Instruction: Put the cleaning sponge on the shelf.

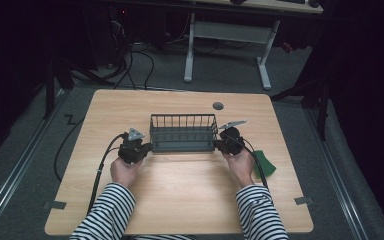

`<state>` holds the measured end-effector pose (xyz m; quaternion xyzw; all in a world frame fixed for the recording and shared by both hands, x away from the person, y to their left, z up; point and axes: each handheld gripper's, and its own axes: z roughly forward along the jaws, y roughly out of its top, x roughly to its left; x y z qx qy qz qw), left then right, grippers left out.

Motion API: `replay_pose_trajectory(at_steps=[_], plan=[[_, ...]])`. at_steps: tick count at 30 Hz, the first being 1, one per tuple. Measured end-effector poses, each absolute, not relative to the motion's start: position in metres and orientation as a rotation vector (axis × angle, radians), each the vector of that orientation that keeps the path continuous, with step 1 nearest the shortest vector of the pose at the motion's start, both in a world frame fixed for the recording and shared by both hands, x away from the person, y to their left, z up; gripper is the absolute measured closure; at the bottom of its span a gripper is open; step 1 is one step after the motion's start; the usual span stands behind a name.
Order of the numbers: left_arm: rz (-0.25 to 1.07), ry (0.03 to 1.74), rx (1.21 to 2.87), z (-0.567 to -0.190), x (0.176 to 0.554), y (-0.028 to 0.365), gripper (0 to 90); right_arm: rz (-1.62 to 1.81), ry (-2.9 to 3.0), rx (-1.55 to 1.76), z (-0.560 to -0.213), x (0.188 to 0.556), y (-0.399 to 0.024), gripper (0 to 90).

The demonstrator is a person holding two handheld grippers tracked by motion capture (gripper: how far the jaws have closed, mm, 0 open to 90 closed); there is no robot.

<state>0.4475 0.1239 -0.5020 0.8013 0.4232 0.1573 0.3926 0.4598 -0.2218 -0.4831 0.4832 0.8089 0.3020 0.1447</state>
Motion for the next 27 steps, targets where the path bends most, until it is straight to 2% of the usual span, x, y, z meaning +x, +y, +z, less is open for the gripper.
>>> replay_pose_trajectory(at_steps=[16, 27], plan=[[0.342, 1.011, 2.061, -0.504, 0.451, 0.091, 87.3, 0.816, 2.323, 1.446, -0.482, 0.436, -0.252, 86.5], [0.358, 0.987, 2.068, -0.509, 0.455, 0.073, 87.3, 0.795, 2.319, 1.445, -0.485, 0.415, -0.266, 86.4]])
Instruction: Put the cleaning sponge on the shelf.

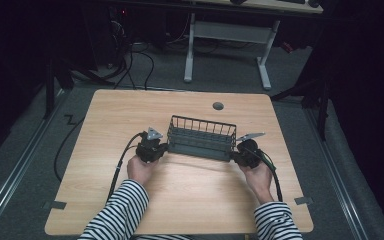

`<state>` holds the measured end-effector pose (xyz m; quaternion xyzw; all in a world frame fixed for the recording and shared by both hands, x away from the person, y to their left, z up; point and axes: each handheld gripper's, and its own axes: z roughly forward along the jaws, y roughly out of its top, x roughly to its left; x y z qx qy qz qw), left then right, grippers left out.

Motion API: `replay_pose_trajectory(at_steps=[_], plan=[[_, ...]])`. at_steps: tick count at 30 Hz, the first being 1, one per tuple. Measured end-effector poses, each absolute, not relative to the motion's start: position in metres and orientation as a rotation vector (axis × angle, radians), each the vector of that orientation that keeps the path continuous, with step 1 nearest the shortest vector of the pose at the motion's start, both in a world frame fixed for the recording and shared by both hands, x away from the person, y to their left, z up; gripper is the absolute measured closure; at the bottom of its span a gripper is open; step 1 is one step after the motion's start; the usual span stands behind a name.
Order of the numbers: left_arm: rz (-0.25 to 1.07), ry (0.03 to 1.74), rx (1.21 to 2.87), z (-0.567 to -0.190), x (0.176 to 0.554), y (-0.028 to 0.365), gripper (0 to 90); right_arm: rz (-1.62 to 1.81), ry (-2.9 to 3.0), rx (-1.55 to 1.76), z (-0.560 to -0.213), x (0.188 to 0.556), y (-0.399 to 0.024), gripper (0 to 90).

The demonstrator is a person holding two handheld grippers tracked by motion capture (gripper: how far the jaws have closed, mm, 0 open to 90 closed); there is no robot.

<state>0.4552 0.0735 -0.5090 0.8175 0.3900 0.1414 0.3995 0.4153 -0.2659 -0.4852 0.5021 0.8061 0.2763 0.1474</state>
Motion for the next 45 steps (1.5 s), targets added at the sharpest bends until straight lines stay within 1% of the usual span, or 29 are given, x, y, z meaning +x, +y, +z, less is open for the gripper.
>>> replay_pose_trajectory(at_steps=[10, 12, 15, 16, 18, 20, 23, 25, 31, 32, 33, 36, 42, 45], plan=[[0.337, 0.986, 2.059, -0.509, 0.455, 0.071, 86.4, 0.804, 2.307, 1.447, -0.486, 0.406, -0.270, 85.8], [0.336, 0.991, 2.067, -0.508, 0.454, 0.073, 85.1, 0.817, 2.310, 1.450, -0.486, 0.406, -0.270, 83.7], [0.346, 0.987, 2.071, -0.505, 0.453, 0.076, 78.0, 0.817, 2.317, 1.435, -0.485, 0.405, -0.269, 78.6], [0.352, 0.989, 2.068, -0.504, 0.452, 0.077, 74.0, 0.816, 2.317, 1.434, -0.485, 0.405, -0.269, 75.8], [0.357, 0.993, 2.063, -0.502, 0.451, 0.079, 62.2, 0.815, 2.299, 1.446, -0.485, 0.404, -0.269, 64.9], [0.377, 0.991, 2.059, -0.500, 0.447, 0.080, 54.3, 0.818, 2.305, 1.457, -0.486, 0.405, -0.270, 56.3], [0.410, 0.997, 2.061, -0.499, 0.441, 0.085, 46.5, 0.803, 2.286, 1.423, -0.485, 0.402, -0.271, 47.6], [0.411, 1.012, 2.058, -0.500, 0.438, 0.090, 42.5, 0.809, 2.269, 1.409, -0.481, 0.399, -0.273, 44.3], [0.442, 1.057, 2.047, -0.502, 0.428, 0.112, 39.9, 0.823, 2.215, 1.396, -0.472, 0.392, -0.282, 42.7], [0.444, 1.086, 2.048, -0.504, 0.424, 0.122, 39.4, 0.826, 2.191, 1.399, -0.470, 0.390, -0.287, 41.9], [0.444, 1.086, 2.048, -0.504, 0.424, 0.122, 39.2, 0.826, 2.191, 1.399, -0.470, 0.390, -0.287, 41.9], [0.448, 1.137, 2.047, -0.508, 0.420, 0.138, 38.4, 0.878, 2.130, 1.432, -0.467, 0.386, -0.303, 42.0], [0.476, 1.191, 2.022, -0.513, 0.415, 0.162, 37.4, 0.903, 2.086, 1.459, -0.473, 0.379, -0.321, 37.9], [0.485, 1.217, 2.020, -0.517, 0.414, 0.172, 36.7, 0.871, 2.073, 1.460, -0.478, 0.376, -0.329, 38.1]])
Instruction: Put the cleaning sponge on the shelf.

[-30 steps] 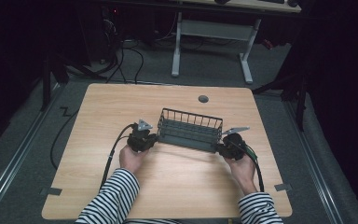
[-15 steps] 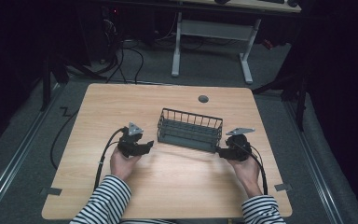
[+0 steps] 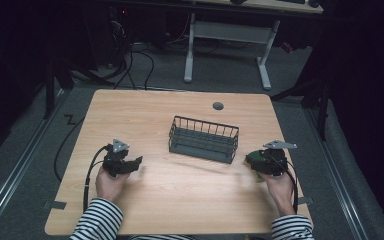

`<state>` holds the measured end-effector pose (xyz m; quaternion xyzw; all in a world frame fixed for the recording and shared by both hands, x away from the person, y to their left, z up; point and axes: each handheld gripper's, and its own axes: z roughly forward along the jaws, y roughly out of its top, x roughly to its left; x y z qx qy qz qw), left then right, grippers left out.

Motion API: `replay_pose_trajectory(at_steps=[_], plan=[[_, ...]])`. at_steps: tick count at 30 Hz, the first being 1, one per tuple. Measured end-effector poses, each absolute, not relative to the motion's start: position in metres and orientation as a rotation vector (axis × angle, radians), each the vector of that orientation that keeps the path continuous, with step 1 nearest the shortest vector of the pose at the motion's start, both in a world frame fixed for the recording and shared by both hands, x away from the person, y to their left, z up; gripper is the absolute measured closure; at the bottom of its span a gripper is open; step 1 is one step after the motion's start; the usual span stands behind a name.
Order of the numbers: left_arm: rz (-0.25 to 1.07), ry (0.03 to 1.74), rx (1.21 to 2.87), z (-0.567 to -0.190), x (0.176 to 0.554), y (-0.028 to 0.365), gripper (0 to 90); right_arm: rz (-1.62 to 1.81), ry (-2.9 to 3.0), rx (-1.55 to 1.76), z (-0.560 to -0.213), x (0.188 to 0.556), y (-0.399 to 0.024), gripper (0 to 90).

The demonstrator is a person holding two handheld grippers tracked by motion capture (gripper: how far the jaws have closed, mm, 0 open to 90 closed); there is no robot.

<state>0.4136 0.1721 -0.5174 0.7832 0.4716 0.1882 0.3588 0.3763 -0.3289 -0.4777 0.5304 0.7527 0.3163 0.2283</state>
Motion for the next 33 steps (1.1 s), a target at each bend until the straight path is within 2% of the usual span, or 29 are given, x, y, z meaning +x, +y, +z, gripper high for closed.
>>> replay_pose_trajectory(at_steps=[4, 12, 25, 33], plan=[[0.481, 1.246, 2.017, -0.521, 0.412, 0.182, 35.7, 0.850, 2.067, 1.460, -0.481, 0.374, -0.336, 38.3], [0.488, 1.292, 1.993, -0.533, 0.416, 0.190, 34.0, 0.829, 2.078, 1.471, -0.481, 0.374, -0.347, 33.3], [0.533, 1.239, 2.026, -0.537, 0.411, 0.186, 24.7, 0.758, 2.128, 1.506, -0.487, 0.385, -0.354, 24.9], [0.533, 1.240, 2.026, -0.537, 0.411, 0.186, 24.4, 0.712, 2.184, 1.514, -0.485, 0.389, -0.354, 22.3]])
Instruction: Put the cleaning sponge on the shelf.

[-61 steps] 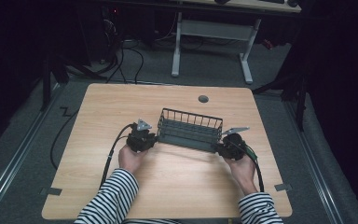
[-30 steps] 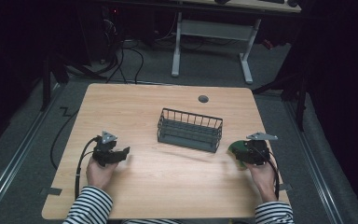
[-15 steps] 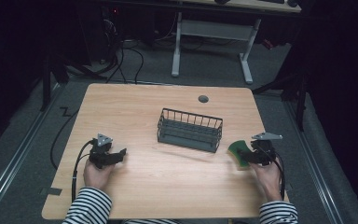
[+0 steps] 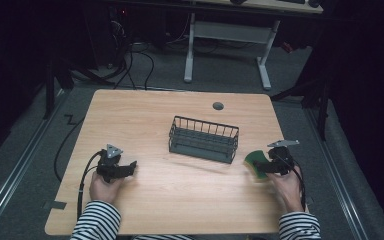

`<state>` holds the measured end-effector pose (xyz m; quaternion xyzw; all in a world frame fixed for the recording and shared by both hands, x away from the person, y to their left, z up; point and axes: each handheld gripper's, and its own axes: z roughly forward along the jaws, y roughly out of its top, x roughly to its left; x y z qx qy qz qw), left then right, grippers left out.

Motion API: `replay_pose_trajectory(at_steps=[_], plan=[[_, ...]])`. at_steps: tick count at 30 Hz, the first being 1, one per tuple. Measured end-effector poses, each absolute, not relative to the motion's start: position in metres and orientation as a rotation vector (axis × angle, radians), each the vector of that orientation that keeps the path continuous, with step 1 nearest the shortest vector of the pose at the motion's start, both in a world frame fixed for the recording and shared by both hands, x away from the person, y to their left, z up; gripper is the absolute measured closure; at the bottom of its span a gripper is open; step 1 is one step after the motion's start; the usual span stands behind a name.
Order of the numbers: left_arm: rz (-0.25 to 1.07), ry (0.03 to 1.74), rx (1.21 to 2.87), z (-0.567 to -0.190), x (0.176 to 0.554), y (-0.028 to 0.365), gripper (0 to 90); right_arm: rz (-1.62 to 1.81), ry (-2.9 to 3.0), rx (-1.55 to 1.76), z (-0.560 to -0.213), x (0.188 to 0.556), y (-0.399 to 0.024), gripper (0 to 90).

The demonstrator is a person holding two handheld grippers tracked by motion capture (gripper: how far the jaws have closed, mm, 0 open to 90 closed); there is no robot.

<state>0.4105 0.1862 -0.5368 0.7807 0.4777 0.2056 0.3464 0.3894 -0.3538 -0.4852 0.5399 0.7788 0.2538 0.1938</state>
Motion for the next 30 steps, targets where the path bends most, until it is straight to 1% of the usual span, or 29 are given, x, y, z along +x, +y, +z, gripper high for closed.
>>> replay_pose_trajectory(at_steps=[4, 12, 17, 23, 30], plan=[[0.532, 1.240, 2.026, -0.537, 0.411, 0.186, 24.6, 0.671, 2.232, 1.515, -0.487, 0.393, -0.353, 20.6], [0.531, 1.244, 2.021, -0.537, 0.410, 0.187, 25.1, 0.625, 2.281, 1.513, -0.499, 0.400, -0.352, 20.7], [0.531, 1.245, 2.019, -0.537, 0.410, 0.187, 25.1, 0.605, 2.304, 1.526, -0.503, 0.403, -0.352, 23.6], [0.531, 1.246, 2.019, -0.537, 0.410, 0.187, 25.1, 0.574, 2.328, 1.504, -0.506, 0.404, -0.349, 29.3], [0.530, 1.247, 2.017, -0.537, 0.410, 0.187, 25.3, 0.567, 2.317, 1.518, -0.504, 0.402, -0.349, 30.3]])
